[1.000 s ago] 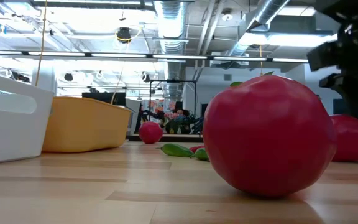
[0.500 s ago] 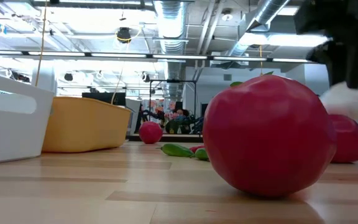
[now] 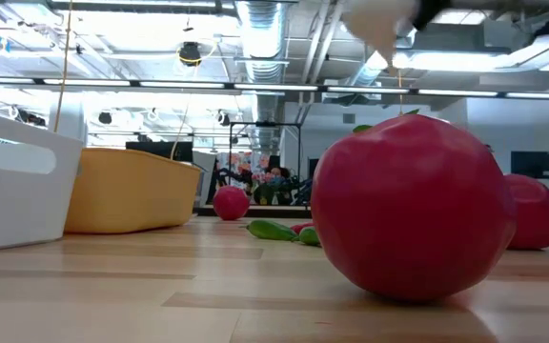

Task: Sort produce into baskets
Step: Put the right garlic into the bottom transparent bin

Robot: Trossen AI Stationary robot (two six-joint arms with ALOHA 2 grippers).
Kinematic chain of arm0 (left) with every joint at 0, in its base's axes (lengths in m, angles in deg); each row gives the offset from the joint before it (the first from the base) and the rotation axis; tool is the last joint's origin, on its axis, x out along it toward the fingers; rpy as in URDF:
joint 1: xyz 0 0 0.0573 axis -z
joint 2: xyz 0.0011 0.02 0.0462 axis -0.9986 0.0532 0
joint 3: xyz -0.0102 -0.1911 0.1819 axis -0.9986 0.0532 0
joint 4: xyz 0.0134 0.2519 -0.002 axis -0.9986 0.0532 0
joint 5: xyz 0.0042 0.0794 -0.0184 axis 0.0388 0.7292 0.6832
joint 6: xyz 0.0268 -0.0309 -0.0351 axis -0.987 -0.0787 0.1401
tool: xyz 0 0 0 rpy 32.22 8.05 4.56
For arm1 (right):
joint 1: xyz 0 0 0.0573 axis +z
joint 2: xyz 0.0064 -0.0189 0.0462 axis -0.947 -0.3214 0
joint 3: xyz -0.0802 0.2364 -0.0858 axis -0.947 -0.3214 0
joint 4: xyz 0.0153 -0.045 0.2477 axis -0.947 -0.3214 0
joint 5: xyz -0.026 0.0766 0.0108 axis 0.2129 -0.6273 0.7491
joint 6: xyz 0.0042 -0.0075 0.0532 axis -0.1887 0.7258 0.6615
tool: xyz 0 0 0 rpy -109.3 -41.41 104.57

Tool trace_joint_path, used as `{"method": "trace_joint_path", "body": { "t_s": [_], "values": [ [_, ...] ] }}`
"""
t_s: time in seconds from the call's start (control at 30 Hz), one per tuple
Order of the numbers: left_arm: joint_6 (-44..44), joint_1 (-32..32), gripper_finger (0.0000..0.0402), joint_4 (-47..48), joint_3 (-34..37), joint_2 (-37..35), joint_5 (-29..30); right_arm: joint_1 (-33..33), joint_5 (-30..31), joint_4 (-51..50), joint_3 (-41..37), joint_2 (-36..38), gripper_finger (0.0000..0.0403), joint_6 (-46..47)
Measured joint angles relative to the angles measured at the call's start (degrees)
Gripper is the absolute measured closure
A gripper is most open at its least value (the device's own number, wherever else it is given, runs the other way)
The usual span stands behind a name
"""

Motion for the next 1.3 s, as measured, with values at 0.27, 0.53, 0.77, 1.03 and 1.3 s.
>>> {"method": "trace_joint_path", "body": {
  "t_s": [0.27,0.53,0.77,1.03,1.3],
  "values": [
    [-2.77,-0.20,0.0164,-7.12,0.00,0.02,6.07,0.02,0.14,19.58,0.00,0.00,0.0227,-13.43],
    [-8.27,-0.43,0.0164,-16.01,-0.01,0.02,11.81,0.02,0.08,29.32,0.00,0.00,0.0227,-19.61],
    [-10.75,-2.05,0.0164,-21.38,-0.02,0.04,14.57,0.02,-0.06,34.01,0.00,0.00,0.0227,-21.17],
    [-15.16,-4.51,0.0164,-28.67,-0.02,0.04,13.81,0.02,-0.07,36.63,0.00,0.00,0.0227,-23.17],
    [-15.16,-6.57,0.0165,-30.64,-0.04,0.26,10.43,0.02,-0.10,37.51,0.00,0.00,0.0227,-23.46]
  ]
}}
